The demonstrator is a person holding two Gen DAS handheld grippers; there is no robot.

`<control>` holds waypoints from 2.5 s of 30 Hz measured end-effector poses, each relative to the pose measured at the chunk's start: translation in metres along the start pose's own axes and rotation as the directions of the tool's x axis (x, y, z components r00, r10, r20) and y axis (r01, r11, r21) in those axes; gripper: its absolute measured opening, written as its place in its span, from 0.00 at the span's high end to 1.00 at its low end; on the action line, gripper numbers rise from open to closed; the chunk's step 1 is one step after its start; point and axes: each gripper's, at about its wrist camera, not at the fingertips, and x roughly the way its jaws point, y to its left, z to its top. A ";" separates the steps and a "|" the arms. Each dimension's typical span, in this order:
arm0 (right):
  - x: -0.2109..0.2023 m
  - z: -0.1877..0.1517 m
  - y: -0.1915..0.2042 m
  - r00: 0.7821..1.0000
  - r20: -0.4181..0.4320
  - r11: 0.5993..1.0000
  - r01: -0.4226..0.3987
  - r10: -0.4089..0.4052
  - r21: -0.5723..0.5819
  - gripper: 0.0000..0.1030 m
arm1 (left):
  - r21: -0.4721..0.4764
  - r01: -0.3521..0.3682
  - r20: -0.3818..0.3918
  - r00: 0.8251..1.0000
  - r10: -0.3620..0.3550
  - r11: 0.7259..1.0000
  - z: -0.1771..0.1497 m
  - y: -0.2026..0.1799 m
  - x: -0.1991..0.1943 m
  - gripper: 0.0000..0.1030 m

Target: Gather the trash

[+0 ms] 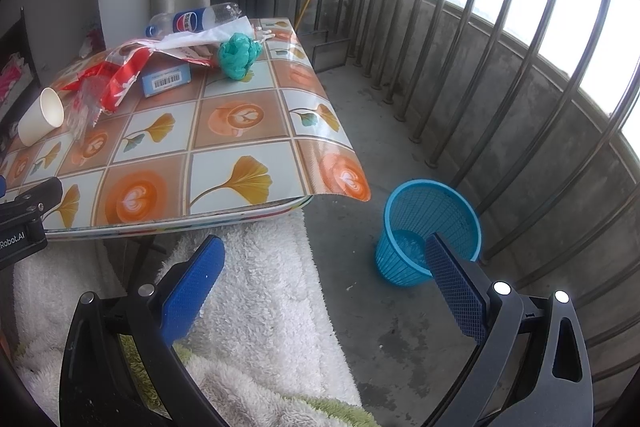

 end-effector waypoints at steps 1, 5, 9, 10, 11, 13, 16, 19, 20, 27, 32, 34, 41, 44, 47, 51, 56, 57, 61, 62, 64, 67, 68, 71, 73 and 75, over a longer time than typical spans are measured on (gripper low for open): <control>0.000 0.000 0.000 1.000 0.000 1.000 0.000 0.000 0.001 0.07 | 0.001 -0.001 0.000 1.000 0.001 1.000 -0.001 0.000 0.000 0.05; 0.000 0.000 0.000 1.000 -0.001 1.000 -0.001 0.001 0.001 0.07 | 0.002 -0.002 -0.001 1.000 0.002 1.000 -0.002 0.002 0.000 0.05; 0.000 0.000 0.000 1.000 0.000 1.000 -0.001 0.001 0.002 0.07 | 0.001 -0.002 -0.001 1.000 0.002 1.000 -0.002 0.002 0.000 0.05; 0.000 0.000 0.000 1.000 0.000 1.000 -0.001 0.001 0.002 0.07 | 0.000 -0.003 -0.002 1.000 0.003 1.000 -0.002 0.003 0.000 0.05; 0.000 0.000 0.000 1.000 -0.001 1.000 -0.001 0.001 0.002 0.07 | 0.000 -0.004 -0.002 1.000 0.004 1.000 -0.003 0.003 0.000 0.05; 0.000 0.000 0.000 1.000 0.000 1.000 -0.002 0.002 0.002 0.07 | 0.000 -0.005 -0.004 1.000 0.005 1.000 -0.003 0.004 0.000 0.05; 0.000 0.000 0.000 1.000 -0.001 1.000 -0.002 0.002 0.002 0.07 | 0.001 -0.007 -0.007 1.000 0.007 1.000 -0.003 0.005 0.001 0.05; 0.000 0.000 0.000 1.000 -0.001 1.000 -0.002 0.002 0.003 0.07 | 0.000 -0.010 -0.008 1.000 0.010 1.000 -0.003 0.006 0.001 0.05; 0.000 0.000 0.000 1.000 -0.001 1.000 -0.002 0.002 0.003 0.07 | 0.001 -0.010 -0.009 1.000 0.010 1.000 -0.002 0.005 0.002 0.05; 0.001 0.000 0.000 1.000 -0.001 1.000 -0.003 0.003 0.004 0.07 | 0.001 -0.010 -0.009 1.000 0.010 1.000 -0.002 0.005 0.002 0.05; 0.001 0.000 -0.001 1.000 -0.002 1.000 -0.004 0.004 0.005 0.07 | 0.003 -0.011 -0.013 1.000 0.011 1.000 -0.002 0.006 0.002 0.05; 0.000 0.000 0.000 1.000 -0.003 1.000 -0.003 0.003 0.005 0.07 | 0.003 -0.012 -0.017 1.000 0.012 1.000 -0.003 0.008 0.004 0.05; 0.001 -0.001 0.006 1.000 -0.011 1.000 0.002 -0.002 0.004 0.07 | 0.011 -0.011 -0.030 0.999 0.012 1.000 -0.001 0.007 0.010 0.05; 0.006 0.001 0.007 1.000 -0.016 1.000 0.004 -0.004 0.006 0.07 | 0.017 -0.009 -0.038 0.999 0.010 1.000 0.000 0.005 0.013 0.05; 0.008 0.005 0.010 1.000 -0.012 1.000 0.005 -0.004 0.008 0.07 | 0.024 -0.007 -0.042 0.999 0.008 1.000 0.002 0.006 0.017 0.05; 0.010 0.020 0.007 1.000 0.022 1.000 -0.003 0.003 0.026 0.07 | 0.010 0.015 -0.044 0.999 -0.014 1.000 0.009 0.018 0.023 0.05; 0.007 0.044 0.017 0.993 0.108 0.998 -0.046 0.042 0.035 0.07 | -0.048 0.059 -0.016 0.998 -0.060 0.997 0.023 0.049 0.027 0.05; 0.007 0.049 0.022 0.991 0.124 0.998 -0.057 0.053 0.026 0.07 | -0.054 0.066 -0.011 0.998 -0.066 0.996 0.025 0.054 0.028 0.05; 0.011 0.067 0.040 0.980 0.147 0.991 -0.132 0.133 -0.015 0.07 | -0.111 0.099 0.023 0.995 -0.097 0.989 0.034 0.091 0.032 0.05; 0.012 0.071 0.047 0.975 0.149 0.986 -0.164 0.166 -0.026 0.07 | -0.126 0.115 0.038 0.993 -0.111 0.985 0.035 0.099 0.032 0.05; 0.012 0.078 0.056 0.964 0.155 0.976 -0.212 0.215 -0.041 0.07 | -0.166 0.199 0.105 0.977 -0.184 0.966 0.037 0.120 0.030 0.05; 0.011 0.086 0.073 0.941 0.160 0.954 -0.293 0.299 -0.059 0.07 | -0.248 0.257 0.196 0.958 -0.211 0.934 0.040 0.150 0.027 0.05; 0.014 0.088 0.077 0.930 0.151 0.943 -0.329 0.334 -0.059 0.07 | -0.265 0.261 0.207 0.956 -0.209 0.928 0.044 0.157 0.027 0.05; 0.029 0.097 0.097 0.879 0.068 0.882 -0.471 0.472 -0.029 0.07 | -0.297 0.287 0.222 0.948 -0.226 0.911 0.055 0.175 0.033 0.05; 0.038 0.098 0.107 0.837 0.019 0.837 -0.547 0.547 0.011 0.10 | -0.305 0.302 0.245 0.941 -0.232 0.903 0.066 0.185 0.037 0.05; 0.050 0.099 0.119 0.791 -0.031 0.791 -0.609 0.611 0.058 0.18 | -0.296 0.307 0.263 0.937 -0.231 0.905 0.073 0.191 0.039 0.05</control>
